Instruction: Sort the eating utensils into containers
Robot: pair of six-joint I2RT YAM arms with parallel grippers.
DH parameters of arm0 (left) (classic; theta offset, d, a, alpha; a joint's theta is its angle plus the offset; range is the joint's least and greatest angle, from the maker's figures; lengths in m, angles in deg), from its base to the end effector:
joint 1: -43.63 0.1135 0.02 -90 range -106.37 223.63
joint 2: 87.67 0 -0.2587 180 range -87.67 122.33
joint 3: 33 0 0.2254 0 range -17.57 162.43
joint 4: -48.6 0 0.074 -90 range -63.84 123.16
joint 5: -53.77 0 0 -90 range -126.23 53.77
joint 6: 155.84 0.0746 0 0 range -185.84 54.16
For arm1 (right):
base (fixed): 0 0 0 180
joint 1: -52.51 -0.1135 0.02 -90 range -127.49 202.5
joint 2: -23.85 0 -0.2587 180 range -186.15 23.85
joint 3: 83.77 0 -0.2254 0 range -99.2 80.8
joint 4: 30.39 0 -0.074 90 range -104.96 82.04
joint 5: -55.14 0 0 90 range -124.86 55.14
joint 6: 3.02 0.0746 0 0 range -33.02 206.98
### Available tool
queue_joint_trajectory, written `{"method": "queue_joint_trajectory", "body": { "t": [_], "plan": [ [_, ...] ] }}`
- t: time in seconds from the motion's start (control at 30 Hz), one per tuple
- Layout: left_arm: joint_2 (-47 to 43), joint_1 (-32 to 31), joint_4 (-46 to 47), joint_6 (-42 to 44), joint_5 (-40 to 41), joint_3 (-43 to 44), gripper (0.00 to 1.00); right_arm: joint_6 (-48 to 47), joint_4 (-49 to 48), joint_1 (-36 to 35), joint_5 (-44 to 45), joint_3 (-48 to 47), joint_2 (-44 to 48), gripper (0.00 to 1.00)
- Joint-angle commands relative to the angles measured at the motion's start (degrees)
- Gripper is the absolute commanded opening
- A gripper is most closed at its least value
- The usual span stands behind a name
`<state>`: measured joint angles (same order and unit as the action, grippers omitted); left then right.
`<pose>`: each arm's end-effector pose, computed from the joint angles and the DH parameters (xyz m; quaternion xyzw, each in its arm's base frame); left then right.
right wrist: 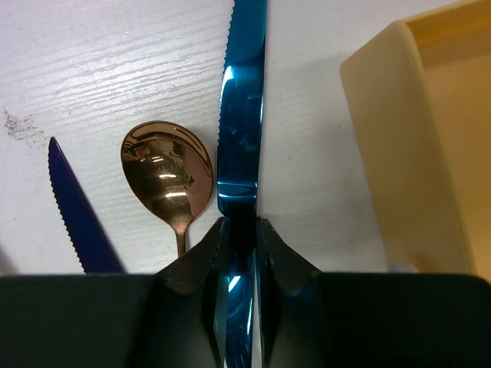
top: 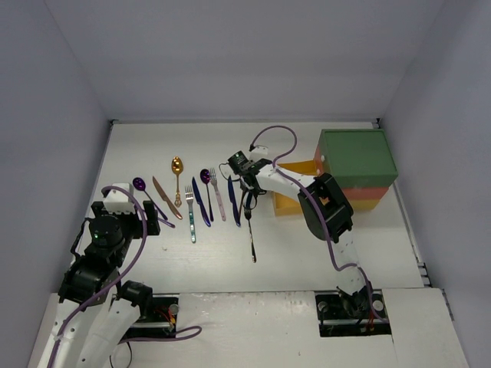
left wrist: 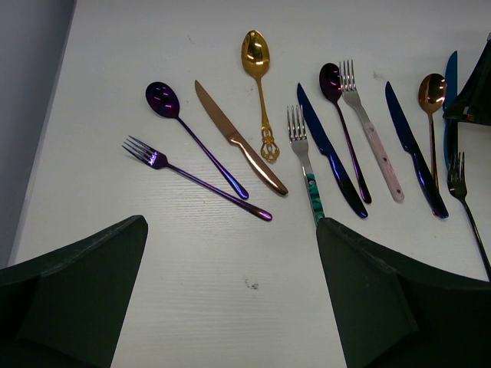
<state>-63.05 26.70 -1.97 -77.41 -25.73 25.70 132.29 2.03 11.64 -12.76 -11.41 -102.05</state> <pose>0.1119 -0.0198 0.3058 -0.0174 0.7995 -0.0756 0.5956 0.3786 0.2905 0.1417 0.1002 0.9211 0.0938 0.3644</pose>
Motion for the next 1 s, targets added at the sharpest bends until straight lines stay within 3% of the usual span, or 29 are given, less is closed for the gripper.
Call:
{"method": "queue_joint_trajectory", "body": {
  "t": [0.0,0.33,0.97],
  "plan": [
    [0.43,-0.21,4.13,-0.03,-0.28,0.13,0.91,-0.81,6.39,-0.71,-4.71,1.1,-2.51,0.0],
    [0.64,-0.21,4.11,-0.03,-0.04,0.15,0.9,-7.91,6.3,-2.12,8.03,-1.94,6.58,0.0],
    [1.09,-0.21,4.02,-0.03,0.0,0.07,0.9,-11.78,5.95,-2.65,16.32,-6.81,15.14,0.0]
  ]
}}
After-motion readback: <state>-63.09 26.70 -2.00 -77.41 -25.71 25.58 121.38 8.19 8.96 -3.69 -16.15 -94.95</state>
